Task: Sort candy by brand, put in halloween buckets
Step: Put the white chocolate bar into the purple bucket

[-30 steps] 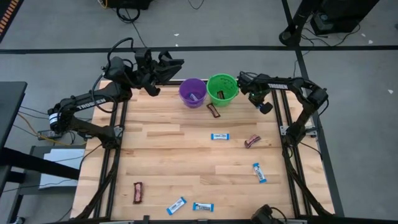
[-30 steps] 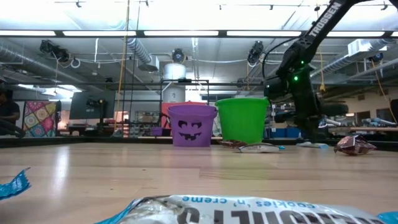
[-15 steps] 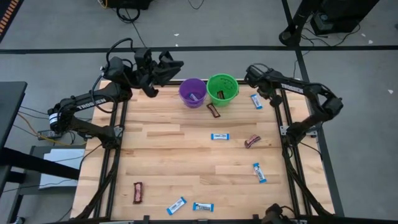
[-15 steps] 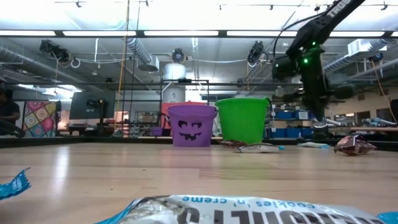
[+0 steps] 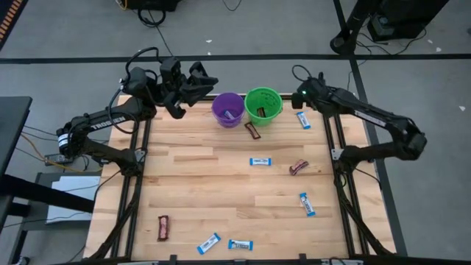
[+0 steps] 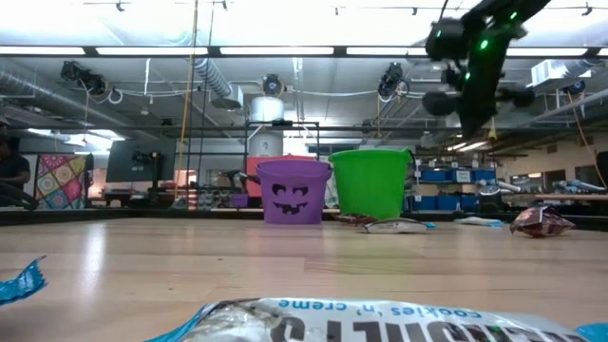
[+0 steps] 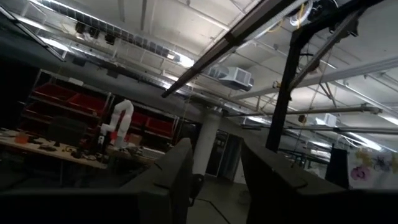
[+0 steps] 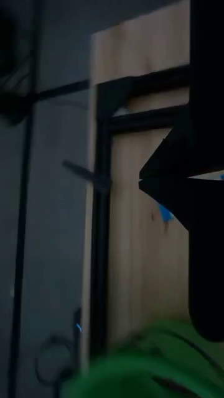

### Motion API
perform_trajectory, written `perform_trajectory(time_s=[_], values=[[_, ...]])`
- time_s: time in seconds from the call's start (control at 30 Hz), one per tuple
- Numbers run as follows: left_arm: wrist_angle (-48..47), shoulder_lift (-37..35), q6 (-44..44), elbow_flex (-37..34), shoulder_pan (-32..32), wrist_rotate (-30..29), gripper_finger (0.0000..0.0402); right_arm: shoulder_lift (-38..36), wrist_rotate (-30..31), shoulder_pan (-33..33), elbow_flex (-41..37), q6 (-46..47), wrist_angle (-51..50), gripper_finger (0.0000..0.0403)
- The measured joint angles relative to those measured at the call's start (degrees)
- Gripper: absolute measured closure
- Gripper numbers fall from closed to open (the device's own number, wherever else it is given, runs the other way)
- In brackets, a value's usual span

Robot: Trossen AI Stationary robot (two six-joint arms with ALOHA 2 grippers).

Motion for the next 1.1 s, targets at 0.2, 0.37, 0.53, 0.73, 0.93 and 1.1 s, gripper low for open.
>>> perform_trajectory(time_s=[0.2,0.37,0.53,0.73,0.93,1.1], values=[[-0.02,-0.01,0.62,0.0,0.0,0.91,0.026,-5.81,-16.75,3.32,-0.42,-18.59,-1.65,0.0383],[-0.02,-0.01,1.86,0.0,0.0,0.92,0.026,-6.3,-19.75,4.92,-4.32,-22.93,-4.18,0.0365],[-0.04,-0.01,1.88,0.0,0.0,0.7,0.026,-6.01,-26.42,4.85,-11.82,-25.88,-0.6,0.0316],[-0.13,-0.01,1.89,-0.01,0.0,-0.78,0.026,-6.02,-30.62,4.73,-21.11,-24.22,5.3,0.0226],[-0.45,-0.01,1.9,-0.04,0.0,-0.81,0.026,-5.39,-29.78,3.29,-24.96,-22.11,10.4,0.0148],[-0.6,-0.01,1.95,-0.04,0.0,-0.81,0.026,-3.6,-26.79,2.27,-25.09,-19.9,15.67,0.0107]])
